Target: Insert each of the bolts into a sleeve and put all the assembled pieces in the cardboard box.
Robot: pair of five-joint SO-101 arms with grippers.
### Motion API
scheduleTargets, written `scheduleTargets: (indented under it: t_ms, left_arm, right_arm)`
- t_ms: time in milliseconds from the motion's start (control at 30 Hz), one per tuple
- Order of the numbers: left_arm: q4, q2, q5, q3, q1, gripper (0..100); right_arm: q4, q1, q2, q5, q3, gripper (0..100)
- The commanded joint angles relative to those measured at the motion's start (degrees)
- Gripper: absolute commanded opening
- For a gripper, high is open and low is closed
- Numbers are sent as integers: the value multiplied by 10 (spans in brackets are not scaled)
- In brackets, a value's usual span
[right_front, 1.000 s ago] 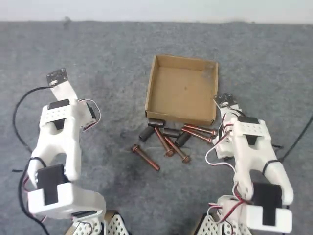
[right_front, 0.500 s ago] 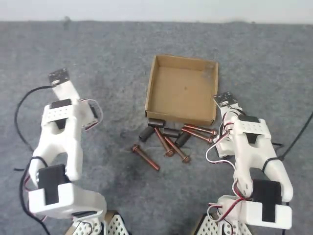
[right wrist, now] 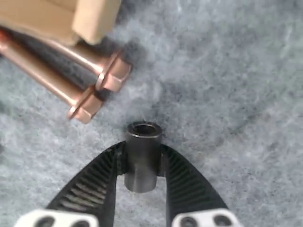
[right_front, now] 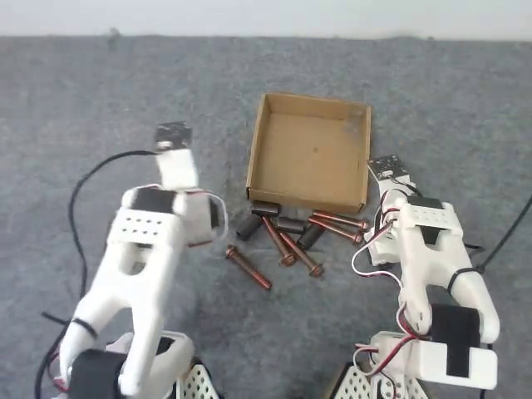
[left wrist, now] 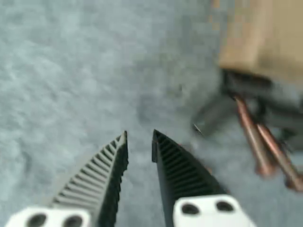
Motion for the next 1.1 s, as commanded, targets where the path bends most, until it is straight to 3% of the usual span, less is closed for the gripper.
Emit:
scheduleTargets:
  t_ms: [0, 267, 567, 767, 1067]
  left_arm:
    - [23, -23, 4, 14, 74, 88]
    - [-7, 99, -27, 15, 171, 88]
    - [-57, 125, -28, 42, 173, 91]
    - [-67, 125, 21, 58, 170, 186]
    - [-59, 126, -27, 65, 169, 106]
  right_arm:
    - [-18, 1, 6, -7, -9, 7]
    - [-18, 0, 6, -5, -9, 7]
    - [-18, 0, 6, -3, -9, 7]
    - [-18, 0, 6, -3, -9, 7]
    - [-18, 2, 6, -2, -9, 7]
